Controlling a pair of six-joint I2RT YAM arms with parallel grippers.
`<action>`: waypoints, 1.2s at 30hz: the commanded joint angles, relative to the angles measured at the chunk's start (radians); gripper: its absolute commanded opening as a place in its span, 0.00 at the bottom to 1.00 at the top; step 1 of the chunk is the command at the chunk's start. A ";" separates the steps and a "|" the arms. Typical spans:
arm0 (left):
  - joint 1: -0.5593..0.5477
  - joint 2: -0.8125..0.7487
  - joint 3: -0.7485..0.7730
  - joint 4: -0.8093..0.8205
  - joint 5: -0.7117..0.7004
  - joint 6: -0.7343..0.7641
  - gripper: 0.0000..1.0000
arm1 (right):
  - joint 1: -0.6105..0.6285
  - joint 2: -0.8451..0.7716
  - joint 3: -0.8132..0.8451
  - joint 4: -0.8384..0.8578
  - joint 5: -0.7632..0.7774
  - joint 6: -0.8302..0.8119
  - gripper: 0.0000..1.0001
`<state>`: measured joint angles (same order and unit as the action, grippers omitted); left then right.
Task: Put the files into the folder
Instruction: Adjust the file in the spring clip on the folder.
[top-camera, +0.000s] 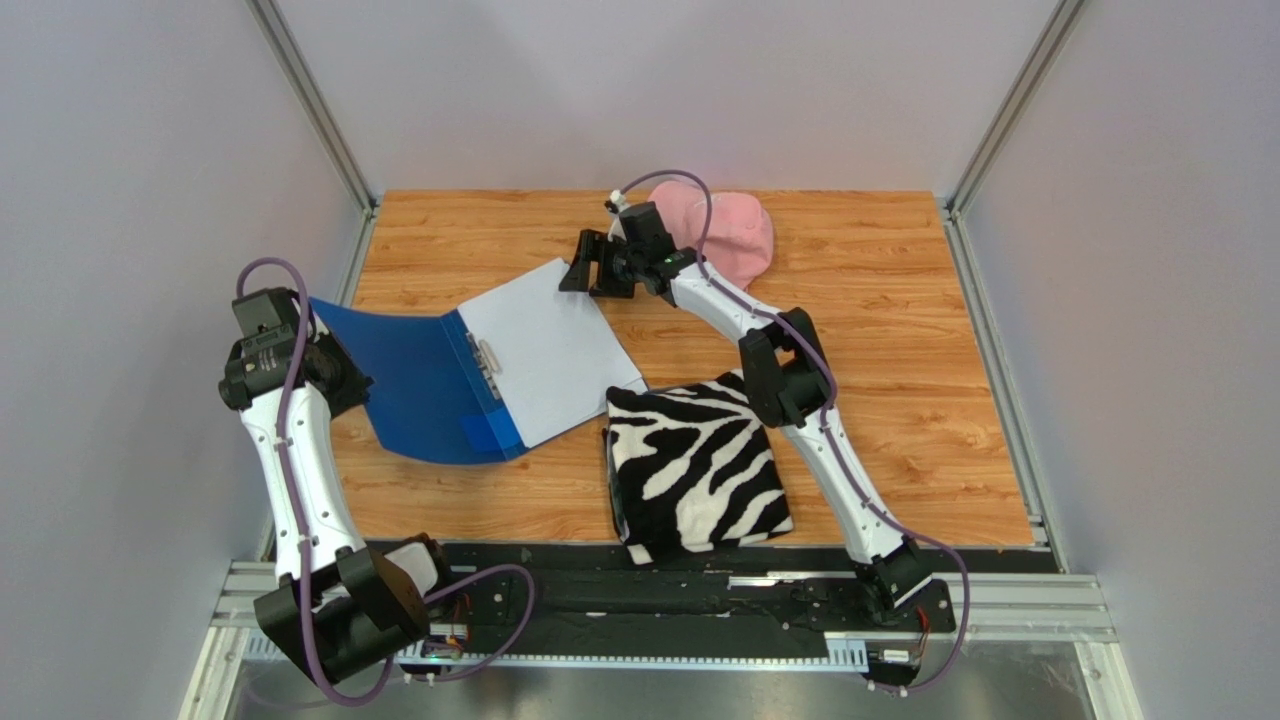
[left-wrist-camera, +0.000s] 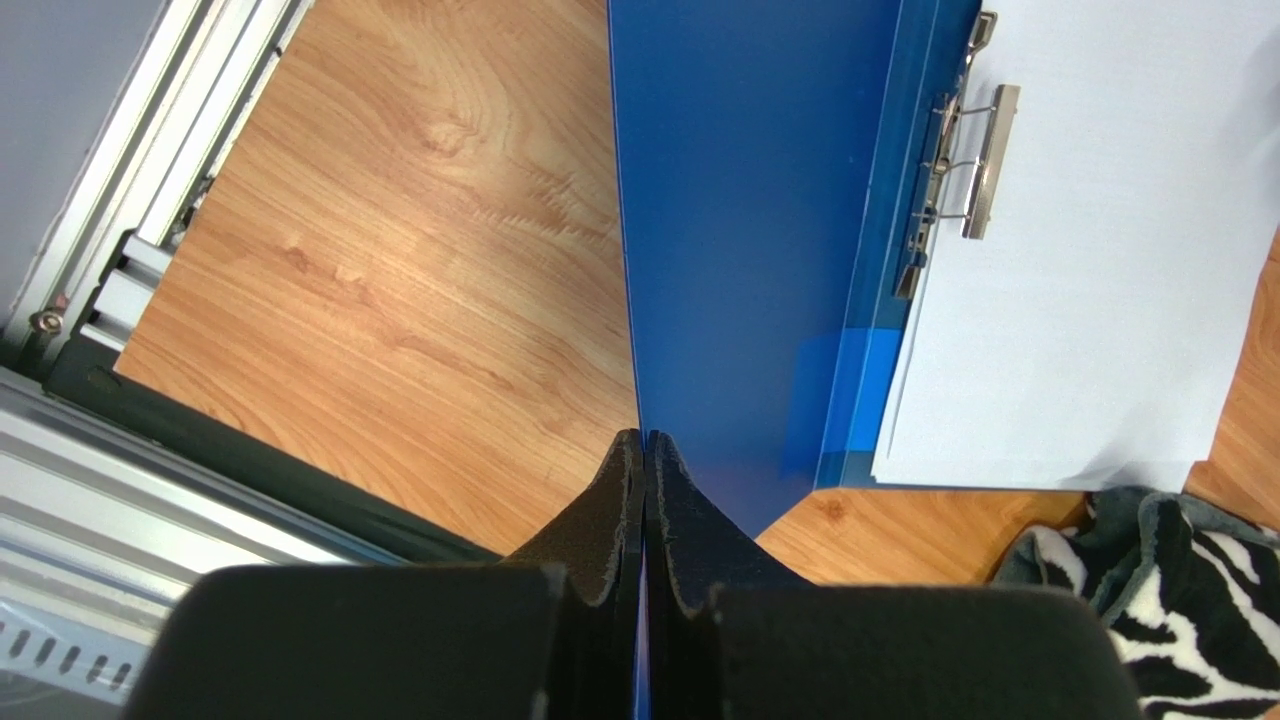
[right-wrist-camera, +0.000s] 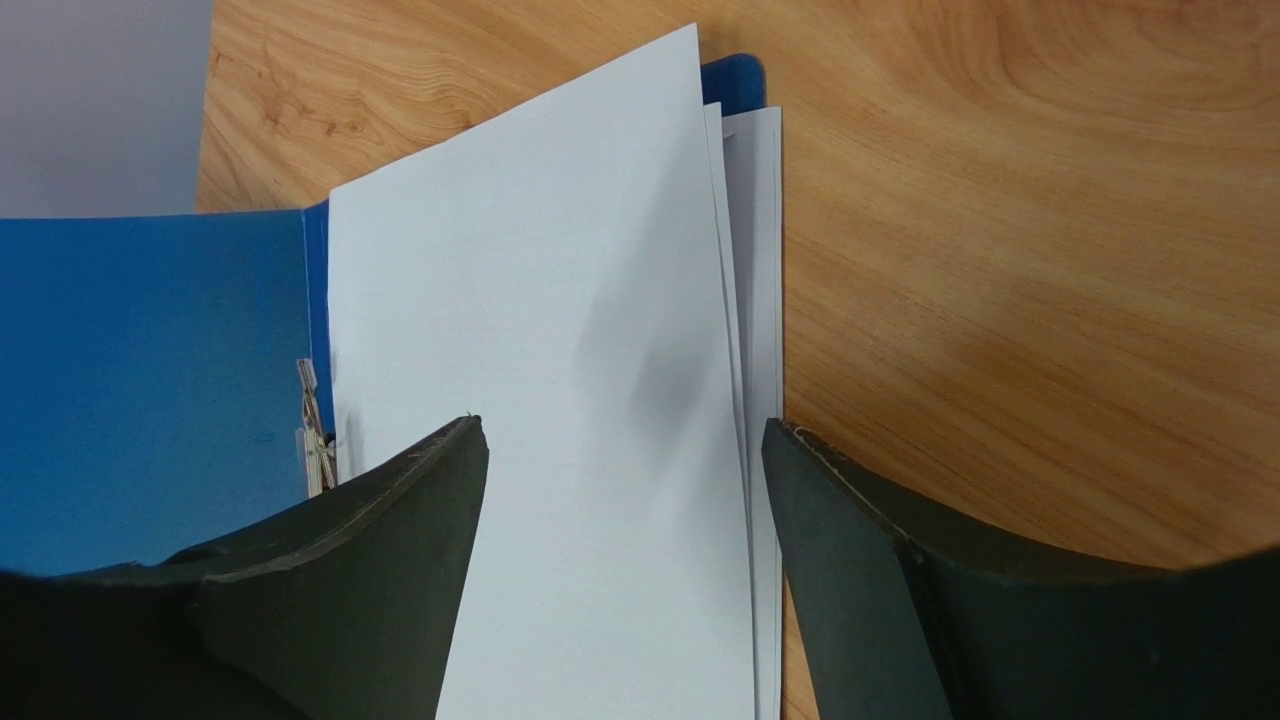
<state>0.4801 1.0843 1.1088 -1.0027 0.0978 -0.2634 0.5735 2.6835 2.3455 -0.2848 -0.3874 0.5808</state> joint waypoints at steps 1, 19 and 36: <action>-0.003 -0.023 0.020 0.006 0.011 -0.010 0.00 | 0.019 -0.020 0.018 -0.054 0.007 -0.007 0.75; -0.003 -0.031 0.003 0.022 0.019 -0.053 0.00 | 0.002 -0.188 -0.223 -0.051 0.045 -0.099 0.79; -0.003 -0.032 -0.018 0.035 -0.013 -0.082 0.00 | 0.006 -0.231 -0.251 0.055 -0.054 -0.018 0.79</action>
<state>0.4801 1.0664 1.1030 -0.9897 0.0944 -0.3275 0.5797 2.5282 2.0937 -0.2424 -0.3988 0.5503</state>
